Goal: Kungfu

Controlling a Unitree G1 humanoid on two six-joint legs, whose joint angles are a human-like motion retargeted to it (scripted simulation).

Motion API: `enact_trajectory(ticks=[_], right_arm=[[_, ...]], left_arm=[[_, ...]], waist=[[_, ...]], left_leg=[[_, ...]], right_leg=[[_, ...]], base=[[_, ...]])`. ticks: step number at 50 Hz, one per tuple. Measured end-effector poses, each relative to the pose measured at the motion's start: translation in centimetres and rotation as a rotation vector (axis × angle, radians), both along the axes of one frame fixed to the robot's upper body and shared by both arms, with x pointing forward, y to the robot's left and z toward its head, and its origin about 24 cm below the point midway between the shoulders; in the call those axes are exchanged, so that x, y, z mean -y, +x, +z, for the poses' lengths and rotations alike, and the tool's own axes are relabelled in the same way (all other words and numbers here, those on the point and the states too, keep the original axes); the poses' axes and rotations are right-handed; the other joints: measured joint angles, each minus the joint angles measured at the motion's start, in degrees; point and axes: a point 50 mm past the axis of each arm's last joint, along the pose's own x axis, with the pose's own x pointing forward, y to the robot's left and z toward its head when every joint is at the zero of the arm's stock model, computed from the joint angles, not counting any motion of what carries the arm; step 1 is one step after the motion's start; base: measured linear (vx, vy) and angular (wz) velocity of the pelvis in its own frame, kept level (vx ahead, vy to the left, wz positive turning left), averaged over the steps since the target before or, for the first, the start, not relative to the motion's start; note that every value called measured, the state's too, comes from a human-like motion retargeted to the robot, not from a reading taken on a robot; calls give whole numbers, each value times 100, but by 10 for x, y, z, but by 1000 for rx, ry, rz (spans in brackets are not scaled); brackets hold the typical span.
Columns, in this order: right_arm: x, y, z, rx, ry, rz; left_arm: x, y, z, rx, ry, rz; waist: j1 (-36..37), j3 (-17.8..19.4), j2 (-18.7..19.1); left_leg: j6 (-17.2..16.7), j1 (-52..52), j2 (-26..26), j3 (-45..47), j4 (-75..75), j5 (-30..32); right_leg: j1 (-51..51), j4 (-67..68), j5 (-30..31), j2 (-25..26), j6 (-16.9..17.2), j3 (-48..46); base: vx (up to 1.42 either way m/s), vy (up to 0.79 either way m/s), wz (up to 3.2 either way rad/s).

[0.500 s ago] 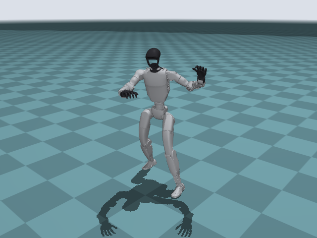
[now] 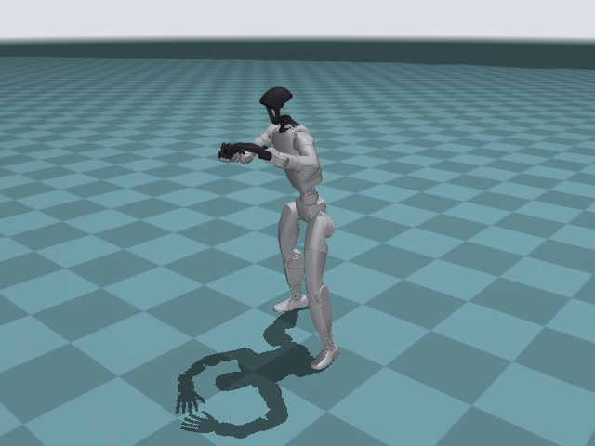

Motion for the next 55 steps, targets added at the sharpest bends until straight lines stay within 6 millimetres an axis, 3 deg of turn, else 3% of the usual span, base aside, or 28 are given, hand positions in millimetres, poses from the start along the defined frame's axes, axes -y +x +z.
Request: enact_trajectory(ticks=[2,3,5,6,10,13,17,21,23,25,27,28,30,36,40,42,45,47,50,52,55], right_arm=[[-3,-11,-7,17,-53,91],[0,-7,-15,-17,-84,69],[3,-6,-20,-36,-88,67],[3,-7,-21,-31,-100,73],[6,-10,-30,-6,-167,50],[10,-9,-42,-14,-191,31],[20,-6,-70,-100,-178,28],[46,0,-123,-265,-187,-34],[68,-2,-164,-377,-231,-85],[91,-9,-210,-499,-308,-127],[107,-18,-243,-599,-359,-172],[109,-22,-253,-633,-359,-169],[115,-28,-264,-657,-381,-181],[142,-50,-282,-691,-288,-251],[150,-60,-283,-715,-183,-287],[149,-61,-280,-720,-129,-284],[151,-67,-282,-792,-16,-293],[152,-69,-286,-909,74,-364],[167,-80,-295,-1203,144,-495],[185,-100,-301,-1437,231,-527],[223,-149,-303,-1808,469,-459]], left_arm=[[6,6,-9,-71,2,-15],[5,10,-10,-81,-3,28],[6,13,-16,-103,35,72],[7,13,-20,-111,24,55],[11,1,-31,-56,-71,-46],[15,-1,-43,-68,-94,-82],[25,9,-72,-173,-86,-73],[47,31,-127,-368,-103,-114],[68,48,-171,-505,-148,-163],[105,60,-226,-671,-231,-218],[138,63,-264,-799,-274,-220],[145,62,-277,-844,-269,-203],[158,60,-289,-872,-262,-185],[194,48,-295,-843,-158,-301],[203,47,-292,-852,-40,-357],[199,48,-288,-846,1,-370],[207,45,-285,-889,83,-425],[197,52,-279,-941,138,-386],[181,66,-253,-932,117,-325],[164,72,-229,-843,26,-295],[130,74,-191,-652,-147,-245]], waist=[[107,-64,49],[139,-102,69],[134,-123,72],[104,-81,115],[42,191,418],[-86,369,573],[-430,394,157],[-950,554,-99],[-1294,645,-50],[-1822,560,-20],[-2235,848,21],[-2343,1143,79],[-2670,1463,121],[-3071,1355,125],[-2940,1316,198],[-2774,1487,295],[-2824,1281,235],[-2615,1511,303],[-2551,1620,377],[-2513,1606,377],[-2380,1614,375]], left_leg=[[-73,25,200,275,-72,68],[-108,5,286,376,-84,105],[-143,-70,369,430,-88,195],[-161,-69,428,434,-125,267],[-358,-29,704,226,-410,732],[-653,77,930,-118,-712,1305],[-687,389,78,-592,-1383,2168],[-687,660,-128,-596,-1993,2271],[-687,603,28,-123,-2245,2067],[-687,530,38,452,-2567,1809],[-687,320,9,473,-2655,1901],[-687,217,216,278,-2597,1971],[-687,15,366,263,-2572,2055],[-687,-24,145,639,-2733,2218],[-687,25,248,809,-2709,2307],[-687,62,528,825,-2643,2353],[-687,92,249,860,-2579,2300],[-687,110,626,794,-2319,2207],[-687,-150,805,614,-1820,2128],[-687,-205,877,623,-1552,2033],[-687,-251,1152,172,-1077,1554]], right_leg=[[-37,311,-30,30,-123,-184],[-17,404,18,-12,-93,-517],[54,477,-60,-164,278,-1292],[-13,509,-214,-172,126,-1421],[-994,1461,-631,14,-2,-602],[-1533,2086,-1096,140,-55,-502],[-2694,3405,-1757,-685,26,-235],[-3337,4499,-2233,-1247,-54,-304],[-3538,4944,-2421,-1402,-201,-534],[-3859,5485,-2742,-1706,-288,-597],[-4043,5652,-2853,-1753,-309,-628],[-4018,5669,-2910,-1503,-375,-739],[-4155,5772,-3018,-1372,-471,-800],[-4715,6188,-3185,-1655,-693,-508],[-4717,6181,-3173,-1538,-755,-504],[-4539,6003,-3071,-1232,-780,-649],[-4565,5881,-2970,-1468,-588,-427],[-4224,5558,-2854,-1102,-575,-614],[-3857,5140,-2683,-967,-487,-781],[-3627,4848,-2571,-876,-437,-826],[-3140,4319,-2388,-489,-376,-917]], base=[[-32,-21,-106],[-32,-26,-87],[-36,-30,-75],[-45,-41,-79],[-47,-33,-90],[-53,-46,-82],[-46,-26,-39],[-40,-36,28],[-42,-30,82],[-34,-30,108],[-40,-5,42],[-39,1,-31],[-28,1,-15],[-7,-4,20],[3,1,-18],[3,9,-48],[13,17,10],[12,17,-57],[18,22,-7],[25,18,-14],[37,23,-58]])
